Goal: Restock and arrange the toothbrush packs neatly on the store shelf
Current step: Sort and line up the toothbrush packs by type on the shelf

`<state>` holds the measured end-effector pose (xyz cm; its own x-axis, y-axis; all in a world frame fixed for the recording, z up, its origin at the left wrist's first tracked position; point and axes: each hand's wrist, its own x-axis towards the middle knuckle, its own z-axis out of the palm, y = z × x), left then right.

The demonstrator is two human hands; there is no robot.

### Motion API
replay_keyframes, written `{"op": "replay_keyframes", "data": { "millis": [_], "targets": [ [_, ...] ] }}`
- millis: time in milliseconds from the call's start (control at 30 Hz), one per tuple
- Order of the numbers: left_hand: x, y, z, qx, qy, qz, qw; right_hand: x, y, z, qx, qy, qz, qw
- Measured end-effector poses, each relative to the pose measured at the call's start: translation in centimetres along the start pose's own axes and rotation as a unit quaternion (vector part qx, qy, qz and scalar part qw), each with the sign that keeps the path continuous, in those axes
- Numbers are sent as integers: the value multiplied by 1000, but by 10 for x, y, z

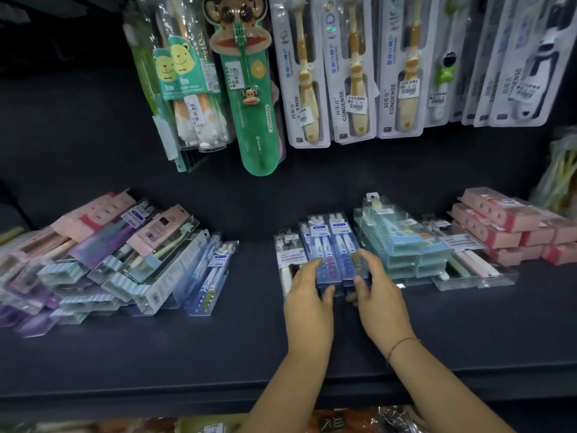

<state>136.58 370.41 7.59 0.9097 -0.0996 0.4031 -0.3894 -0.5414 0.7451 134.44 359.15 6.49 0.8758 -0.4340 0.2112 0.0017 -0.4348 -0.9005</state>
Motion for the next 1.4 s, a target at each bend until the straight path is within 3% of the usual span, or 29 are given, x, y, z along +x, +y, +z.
{"op": "replay_keyframes", "data": {
  "millis": [100, 200, 267, 333, 433, 567, 700, 867, 1000, 1233, 1333, 1400],
  "targets": [
    [-1, -2, -13, 4, -14, 12, 1000, -3, -3, -1, -2, 5, -21, 1000],
    [9, -31, -49, 116, 98, 45, 987, -13, -8, 1, -104, 24, -69, 992],
    [18, -64, -80, 224, 165, 13, 960, -19, -12, 2, -166, 56, -99, 979],
    [21, -98, -106, 315, 159, -45, 935, -24, -18, 1, -171, 103, -135, 970],
    [20, -125, -126, 351, 81, -83, 929, -38, -28, 5, -134, 121, -201, 963],
    [24, -122, -132, 273, 67, -100, 954, -65, -46, 37, -98, -27, -241, 965],
    [28, -119, -136, 182, 106, -130, 969, -65, -66, 85, -131, -224, -190, 947],
    [29, -123, -152, 46, 137, -223, 964, -37, -85, 140, -179, -298, -152, 925],
    [31, -126, -165, -118, 81, -325, 935, -28, -85, 160, -235, -289, -150, 916],
    [28, -125, -162, 16, 35, -283, 958, -34, -83, 155, -278, -163, -148, 935],
    [32, -126, -164, -100, 29, -334, 937, -22, -89, 159, -249, -145, -78, 954],
    [31, -120, -162, -165, 15, -357, 919, -12, -94, 163, -159, -153, 6, 975]
  ]
}}
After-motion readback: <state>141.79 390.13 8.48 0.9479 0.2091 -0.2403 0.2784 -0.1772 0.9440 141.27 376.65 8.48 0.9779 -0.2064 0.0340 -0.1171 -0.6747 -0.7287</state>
